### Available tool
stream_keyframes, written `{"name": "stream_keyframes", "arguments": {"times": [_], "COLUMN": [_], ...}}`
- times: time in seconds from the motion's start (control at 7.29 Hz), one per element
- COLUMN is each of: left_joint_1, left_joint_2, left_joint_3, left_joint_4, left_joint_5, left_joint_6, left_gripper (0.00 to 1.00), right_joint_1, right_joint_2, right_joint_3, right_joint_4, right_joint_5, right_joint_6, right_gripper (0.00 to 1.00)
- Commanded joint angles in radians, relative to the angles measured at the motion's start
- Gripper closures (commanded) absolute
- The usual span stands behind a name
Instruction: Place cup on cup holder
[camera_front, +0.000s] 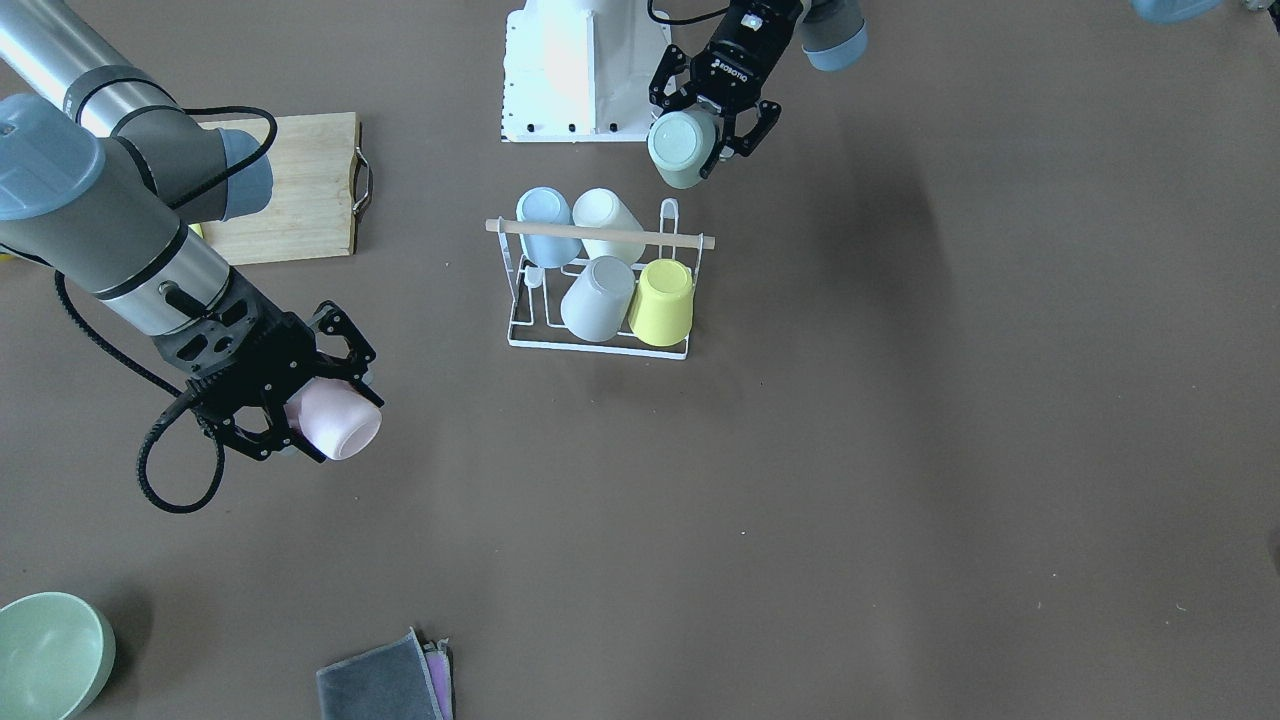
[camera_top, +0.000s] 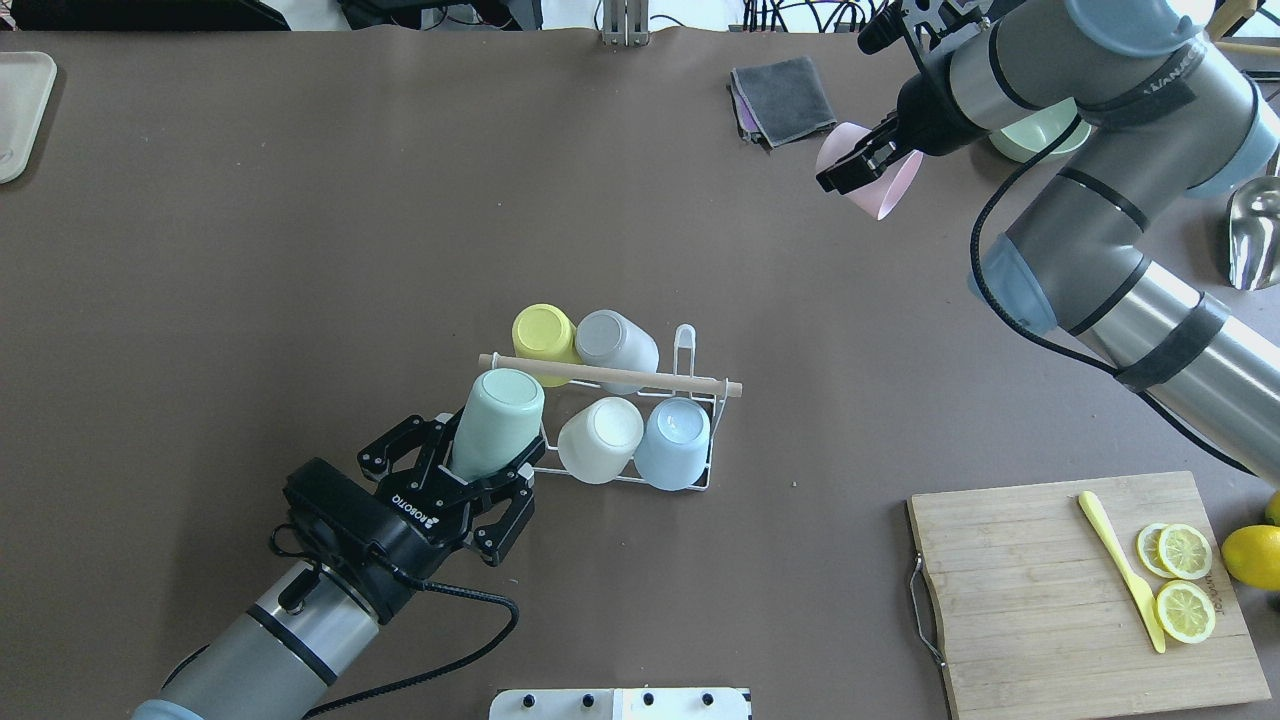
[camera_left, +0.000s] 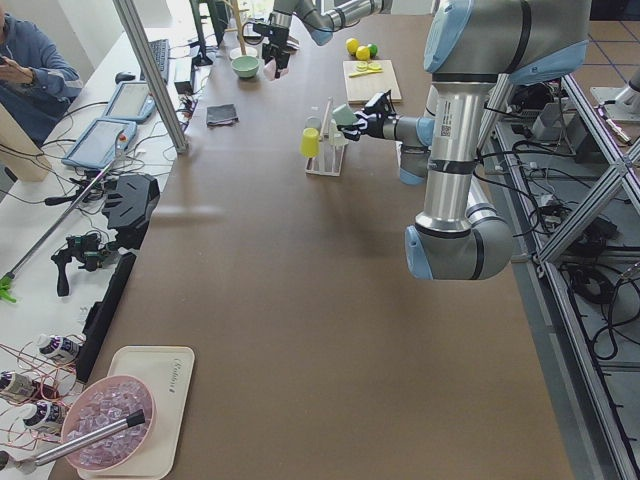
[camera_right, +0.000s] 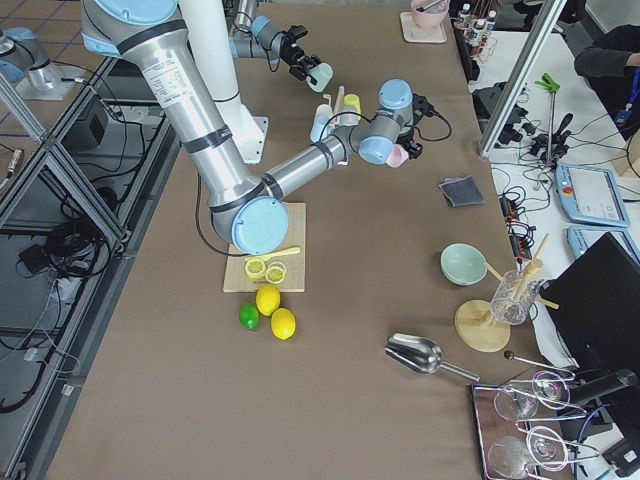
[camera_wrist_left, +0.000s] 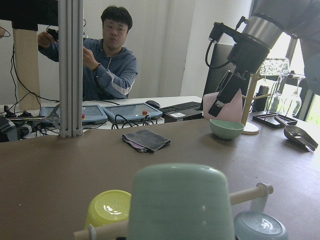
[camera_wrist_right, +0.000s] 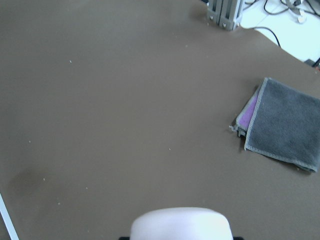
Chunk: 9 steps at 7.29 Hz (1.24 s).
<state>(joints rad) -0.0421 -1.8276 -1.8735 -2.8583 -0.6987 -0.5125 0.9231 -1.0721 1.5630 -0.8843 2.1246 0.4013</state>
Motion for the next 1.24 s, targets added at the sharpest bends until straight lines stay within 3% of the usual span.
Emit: {"name": "stream_keyframes", "arguments": {"times": [0.0,0.14,0.27,0.55,0.82,1.1], "left_joint_1": [-0.030,-0.033,-0.033,-0.039,-0.048,-0.050], "left_joint_2": [-0.037,-0.041,-0.050,-0.062,-0.068,-0.082], "left_joint_3": [0.045,0.050,0.059,0.079,0.088,0.108], "left_joint_4": [-0.001,-0.001,-0.001,-0.004,-0.007,-0.010], "left_joint_5": [0.001,0.007,0.007,0.008,0.007,0.016], "left_joint_6": [0.019,0.017,0.014,0.012,0.012,0.009], "left_gripper": [0.65,0.65,0.64,0.64,0.64,0.64], "right_joint_1": [-0.116,-0.144,-0.144,-0.148,-0.225,-0.242], "right_joint_2": [-0.026,-0.026,-0.025,-0.011,0.032,0.070], "right_joint_3": [-0.029,-0.067,-0.104,-0.170,-0.317,-0.322], "right_joint_4": [0.305,0.449,0.593,0.775,1.029,1.067], "right_joint_5": [-0.183,-0.246,-0.253,-0.268,-0.348,-0.351], "right_joint_6": [0.172,0.215,0.261,0.315,0.393,0.393], "right_gripper": [1.00,1.00,1.00,1.00,1.00,1.00]}}
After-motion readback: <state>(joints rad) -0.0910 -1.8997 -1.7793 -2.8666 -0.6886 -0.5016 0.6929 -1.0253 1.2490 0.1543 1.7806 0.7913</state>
